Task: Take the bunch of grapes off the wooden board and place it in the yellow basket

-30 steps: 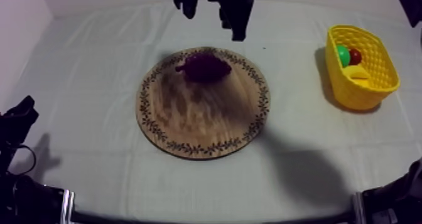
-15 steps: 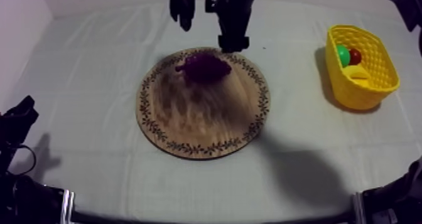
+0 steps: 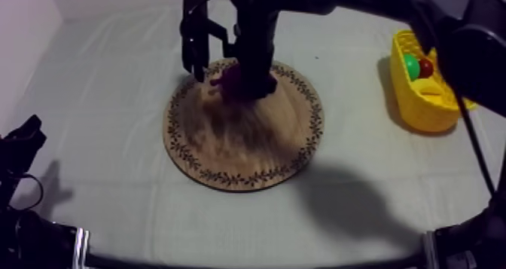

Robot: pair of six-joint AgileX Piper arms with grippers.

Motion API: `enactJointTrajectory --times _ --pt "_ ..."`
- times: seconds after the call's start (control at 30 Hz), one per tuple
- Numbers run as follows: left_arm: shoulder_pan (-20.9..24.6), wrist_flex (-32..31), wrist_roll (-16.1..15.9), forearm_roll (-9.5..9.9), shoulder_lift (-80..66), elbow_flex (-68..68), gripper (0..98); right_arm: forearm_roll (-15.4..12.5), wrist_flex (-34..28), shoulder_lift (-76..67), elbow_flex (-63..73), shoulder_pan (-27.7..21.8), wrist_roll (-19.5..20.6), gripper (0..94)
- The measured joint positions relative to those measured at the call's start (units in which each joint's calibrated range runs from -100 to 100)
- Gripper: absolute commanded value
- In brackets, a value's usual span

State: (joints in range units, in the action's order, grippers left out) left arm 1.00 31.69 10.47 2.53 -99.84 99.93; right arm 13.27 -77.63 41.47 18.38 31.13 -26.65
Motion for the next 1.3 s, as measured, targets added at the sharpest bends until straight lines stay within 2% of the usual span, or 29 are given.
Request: enactJointTrajectory --times 0.5,0.93,1.1,1.23,1.3 --pt "0.00 0.00 0.00 0.00 0.00 0.00 0.0 -0.05 -3.25 12.66 14.95 -0.87 -0.56 65.9" --pt "0.00 0.00 0.00 0.00 0.00 0.00 0.0 1.18 -5.08 16.23 18.55 -1.52 -1.06 35.4" --pt "0.00 0.00 0.00 0.00 0.00 0.00 0.0 1.23 -4.82 16.25 18.55 -1.27 -0.40 32.8" --pt "0.00 0.00 0.00 0.00 0.00 0.00 0.0 -0.56 -5.19 14.87 17.76 -1.19 -0.18 32.6" --pt "0.00 0.00 0.00 0.00 0.00 0.00 0.0 -0.56 -5.26 13.43 16.99 -1.18 -0.14 32.6"
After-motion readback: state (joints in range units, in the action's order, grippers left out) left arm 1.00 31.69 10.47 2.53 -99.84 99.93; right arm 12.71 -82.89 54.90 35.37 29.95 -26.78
